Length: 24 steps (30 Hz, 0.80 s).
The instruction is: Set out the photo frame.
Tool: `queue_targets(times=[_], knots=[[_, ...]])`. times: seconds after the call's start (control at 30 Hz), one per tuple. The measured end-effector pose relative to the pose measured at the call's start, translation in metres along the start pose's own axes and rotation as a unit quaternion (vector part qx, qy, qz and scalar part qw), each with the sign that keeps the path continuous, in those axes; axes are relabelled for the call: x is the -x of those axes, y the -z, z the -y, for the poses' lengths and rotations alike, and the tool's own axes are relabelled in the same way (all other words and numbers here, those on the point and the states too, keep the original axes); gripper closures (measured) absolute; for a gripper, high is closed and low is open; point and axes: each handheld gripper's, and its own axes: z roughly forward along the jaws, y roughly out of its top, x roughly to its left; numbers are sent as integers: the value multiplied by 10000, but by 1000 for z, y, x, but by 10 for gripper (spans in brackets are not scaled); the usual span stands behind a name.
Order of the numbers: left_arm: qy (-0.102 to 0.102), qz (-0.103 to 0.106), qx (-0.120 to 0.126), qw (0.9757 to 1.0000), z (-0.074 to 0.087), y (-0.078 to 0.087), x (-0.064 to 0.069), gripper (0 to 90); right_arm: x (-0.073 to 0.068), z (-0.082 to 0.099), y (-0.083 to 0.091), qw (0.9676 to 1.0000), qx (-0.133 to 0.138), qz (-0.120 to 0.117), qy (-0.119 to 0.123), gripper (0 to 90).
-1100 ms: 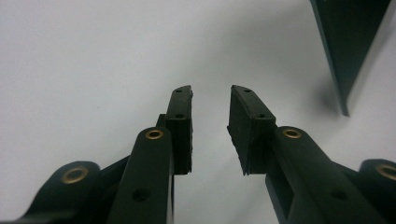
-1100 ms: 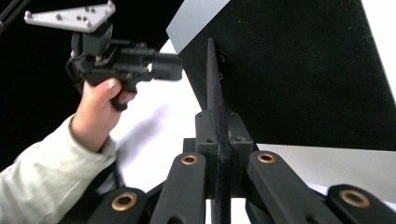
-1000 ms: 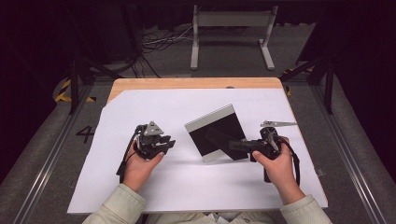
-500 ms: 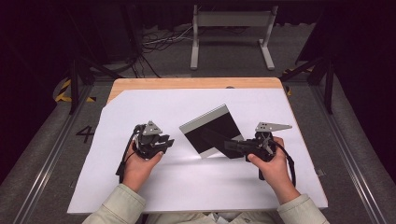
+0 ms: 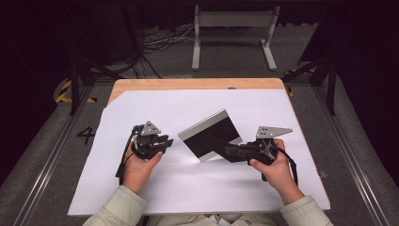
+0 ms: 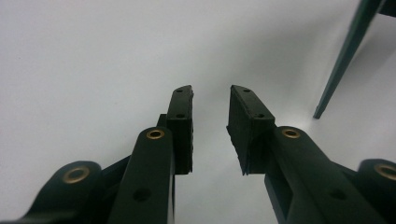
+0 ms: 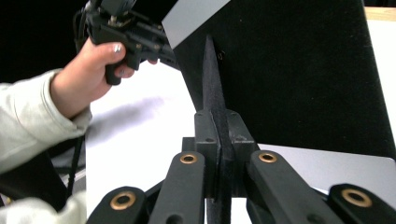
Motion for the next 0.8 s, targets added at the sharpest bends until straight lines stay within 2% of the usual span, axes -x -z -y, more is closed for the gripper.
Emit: queue_targets(times=[0.13, 0.3, 0.5, 0.8], knots=[[18, 6, 2, 10000, 0, 0, 0, 711, 1, 2, 2, 9999, -88, -16, 81, 865], [25, 17, 14, 10000, 0, 0, 1, 711, 3, 8, 7, 9998, -189, -14, -12, 862], [41, 11, 12, 10000, 0, -1, 1, 718, 6, 16, 13, 9987, -502, 35, 13, 849], [43, 25, -6, 10000, 0, -1, 0, 721, 6, 21, 16, 9971, -739, 31, 181, 842]])
